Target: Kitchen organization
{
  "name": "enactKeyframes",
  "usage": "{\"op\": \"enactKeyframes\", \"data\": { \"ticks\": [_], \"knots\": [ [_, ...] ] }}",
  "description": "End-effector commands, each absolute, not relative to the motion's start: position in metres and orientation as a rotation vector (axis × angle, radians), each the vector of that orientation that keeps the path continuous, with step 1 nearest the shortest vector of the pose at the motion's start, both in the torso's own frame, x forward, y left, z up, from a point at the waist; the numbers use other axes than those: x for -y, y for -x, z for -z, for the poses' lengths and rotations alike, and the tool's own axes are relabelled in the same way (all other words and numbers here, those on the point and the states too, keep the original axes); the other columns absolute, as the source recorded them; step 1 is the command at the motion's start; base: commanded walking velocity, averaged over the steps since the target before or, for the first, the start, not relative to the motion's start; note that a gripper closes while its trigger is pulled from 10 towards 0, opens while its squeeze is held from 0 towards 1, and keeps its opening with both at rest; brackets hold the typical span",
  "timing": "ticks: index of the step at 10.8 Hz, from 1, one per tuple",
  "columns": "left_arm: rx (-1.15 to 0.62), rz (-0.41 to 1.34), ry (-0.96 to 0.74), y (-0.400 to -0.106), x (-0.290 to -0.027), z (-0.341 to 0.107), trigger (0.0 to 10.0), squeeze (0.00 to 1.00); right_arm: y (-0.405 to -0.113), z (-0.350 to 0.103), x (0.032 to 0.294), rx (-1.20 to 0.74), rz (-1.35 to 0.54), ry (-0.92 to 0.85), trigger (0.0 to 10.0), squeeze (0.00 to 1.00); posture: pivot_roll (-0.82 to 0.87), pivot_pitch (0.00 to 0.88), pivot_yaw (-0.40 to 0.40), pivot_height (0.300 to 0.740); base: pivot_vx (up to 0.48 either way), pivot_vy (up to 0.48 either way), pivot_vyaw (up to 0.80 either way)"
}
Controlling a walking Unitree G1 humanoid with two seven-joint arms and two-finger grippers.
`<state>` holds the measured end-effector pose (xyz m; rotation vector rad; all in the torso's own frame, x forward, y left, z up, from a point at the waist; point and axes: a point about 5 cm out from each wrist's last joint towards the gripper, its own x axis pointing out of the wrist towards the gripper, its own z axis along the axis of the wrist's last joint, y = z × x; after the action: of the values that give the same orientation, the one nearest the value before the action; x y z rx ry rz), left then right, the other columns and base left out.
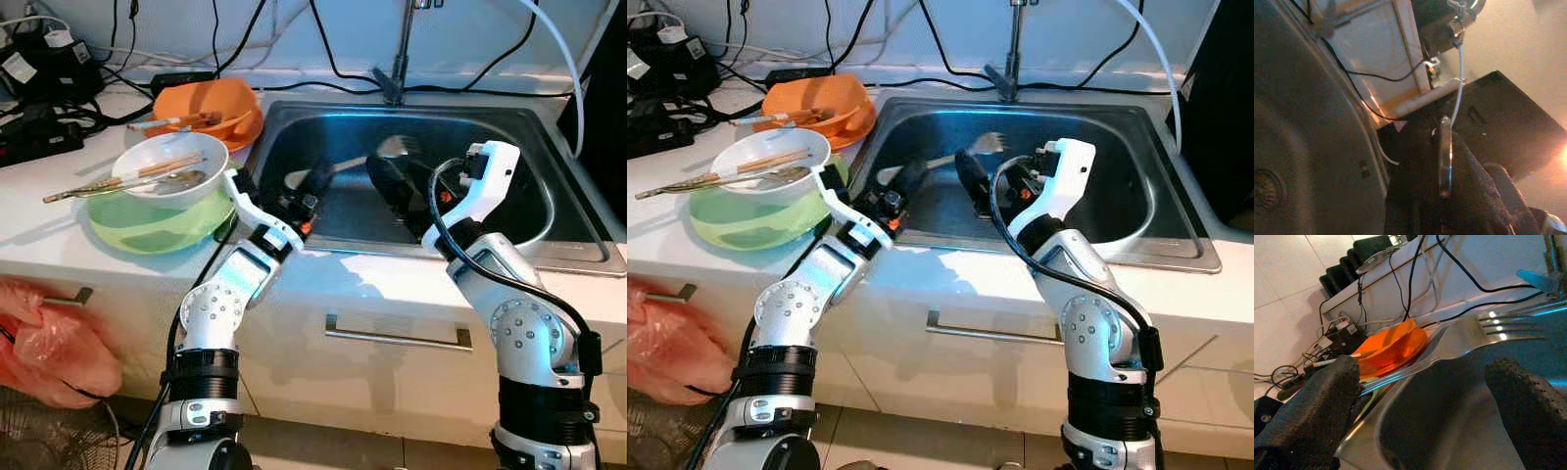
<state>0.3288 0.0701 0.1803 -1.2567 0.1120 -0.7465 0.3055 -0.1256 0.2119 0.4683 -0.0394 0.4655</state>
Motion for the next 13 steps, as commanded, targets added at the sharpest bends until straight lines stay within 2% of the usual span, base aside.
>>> {"op": "enactKeyframes", "data": {
  "ticks": [1,5,6,7,8,9,10,11,13],
  "knots": [
    [-0.092,0.88,1.347,-0.323,-0.038,-0.207,0.0,0.0,-0.306,-0.222,0.12,0.074,-0.481,-0.443,10.0,0.0,-0.04,0.001,0.058,0.74,0.0,0.0,0.0],
    [-0.13,1.013,1.404,-0.311,-0.029,-0.213,0.0,0.0,-0.308,-0.229,0.114,0.12,-0.478,-0.453,10.0,0.0,-0.04,0.001,0.062,0.74,0.0,0.0,0.0],
    [-0.136,1.023,1.403,-0.31,-0.029,-0.213,0.0,0.0,-0.309,-0.233,0.117,0.137,-0.466,-0.455,8.7,0.0,-0.04,0.0,0.062,0.74,0.0,0.0,0.0],
    [-0.146,1.012,1.397,-0.311,-0.032,-0.21,0.0,0.0,-0.313,-0.237,0.123,0.163,-0.44,-0.452,8.5,0.0,-0.05,0.004,0.061,0.74,0.0,0.0,0.0],
    [-0.149,1.001,1.393,-0.311,-0.035,-0.207,0.0,0.0,-0.314,-0.24,0.127,0.178,-0.423,-0.452,4.4,0.0,-0.04,0.005,0.061,0.74,0.0,0.0,0.0],
    [-0.149,0.993,1.393,-0.311,-0.037,-0.206,0.0,0.0,-0.315,-0.241,0.128,0.184,-0.417,-0.452,4.4,0.0,-0.04,0.006,0.062,0.74,0.0,0.0,0.0],
    [-0.146,0.978,1.39,-0.312,-0.042,-0.204,0.0,0.0,-0.315,-0.242,0.129,0.193,-0.406,-0.45,3.1,0.0,-0.04,0.009,0.062,0.74,0.0,0.0,0.0],
    [-0.146,0.97,1.383,-0.313,-0.046,-0.203,0.0,0.0,-0.315,-0.241,0.131,0.198,-0.391,-0.454,0.0,0.0,-0.04,0.01,0.065,0.74,0.0,0.0,0.0],
    [-0.149,0.97,1.382,-0.313,-0.045,-0.203,0.0,0.0,-0.315,-0.242,0.131,0.203,-0.388,-0.462,0.0,0.0,-0.04,0.01,0.065,0.74,0.0,0.0,0.0]
  ]
}}
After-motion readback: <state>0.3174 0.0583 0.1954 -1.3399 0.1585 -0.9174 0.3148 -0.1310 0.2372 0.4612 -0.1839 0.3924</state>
